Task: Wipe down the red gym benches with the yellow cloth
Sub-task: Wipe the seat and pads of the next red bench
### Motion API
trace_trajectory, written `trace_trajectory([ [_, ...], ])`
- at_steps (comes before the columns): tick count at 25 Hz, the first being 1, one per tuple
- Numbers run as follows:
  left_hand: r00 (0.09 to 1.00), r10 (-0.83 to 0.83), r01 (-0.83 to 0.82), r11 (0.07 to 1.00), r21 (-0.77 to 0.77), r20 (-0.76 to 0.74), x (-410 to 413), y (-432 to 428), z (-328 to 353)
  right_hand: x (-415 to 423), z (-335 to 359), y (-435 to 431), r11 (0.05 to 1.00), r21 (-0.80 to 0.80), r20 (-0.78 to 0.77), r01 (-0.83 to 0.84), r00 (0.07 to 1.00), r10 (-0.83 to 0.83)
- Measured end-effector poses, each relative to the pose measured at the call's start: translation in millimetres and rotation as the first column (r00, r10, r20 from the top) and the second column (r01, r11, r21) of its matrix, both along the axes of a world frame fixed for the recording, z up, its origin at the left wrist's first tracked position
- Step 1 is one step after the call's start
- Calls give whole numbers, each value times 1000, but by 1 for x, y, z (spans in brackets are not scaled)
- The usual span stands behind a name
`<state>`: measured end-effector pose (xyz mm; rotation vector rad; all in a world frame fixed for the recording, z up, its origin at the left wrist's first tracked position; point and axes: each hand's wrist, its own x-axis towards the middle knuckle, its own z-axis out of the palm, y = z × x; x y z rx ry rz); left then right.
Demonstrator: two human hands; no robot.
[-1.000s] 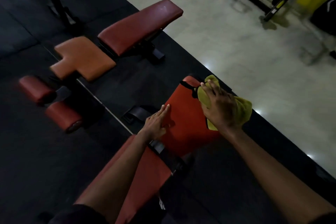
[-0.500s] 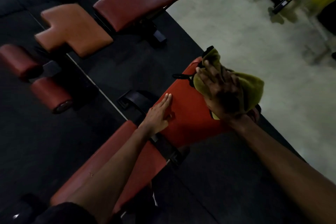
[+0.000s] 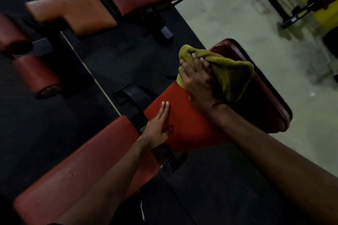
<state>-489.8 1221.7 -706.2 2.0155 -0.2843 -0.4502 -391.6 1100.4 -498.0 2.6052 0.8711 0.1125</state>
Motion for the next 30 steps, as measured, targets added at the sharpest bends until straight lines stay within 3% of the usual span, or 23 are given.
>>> trace_trajectory([
  [1,1000,-6,6,1000,-7,3,1,1,-2,-9,3,-4,999,-3,-78,47,996,-47],
  [4,1000,-27,27,999,-20,10,3,8,-6,-24,20,-17,1000,27,70,-14,998,12],
  [7,1000,-21,21,999,-29,4,3,13,-8,-23,34,-23,992,-101,68,73,996,-66],
  [11,1000,-20,21,1000,2,-15,-6,14,-25,-3,-11,7,990,-108,84,91,993,-82],
  [15,994,-50,56,996,65,-94,-20,13,-50,1,-54,26,985,-173,-12,25,1000,-28],
  [18,994,-56,57,998,9,-99,-22,9,-57,-24,-59,12,994,-43,-34,-97,995,95],
  [20,994,-62,64,998,14,-89,-20,11,-60,-30,-72,-3,989,-55,-72,-140,988,136],
  [22,991,-63,68,997,39,-122,-20,18,-66,-25,-109,-30,984,-177,-232,-15,972,-27],
  [24,983,-27,45,994,97,-181,-21,31,-76,-23,-134,-38,958,-164,-417,235,864,-283],
  [25,976,11,19,991,135,-216,-23,39,-82,-24,-138,-29,939,-207,-468,276,815,-342],
  [28,956,105,-44,975,217,-275,-32,65,-98,-31,-145,30,970,94,-586,225,800,-129],
  [29,952,122,-57,972,228,-282,-35,74,-101,-36,-136,45,984,128,-541,121,840,-33],
  [30,948,142,-77,970,229,-284,-37,83,-103,-31,-147,42,994,-19,-426,-107,900,88],
])
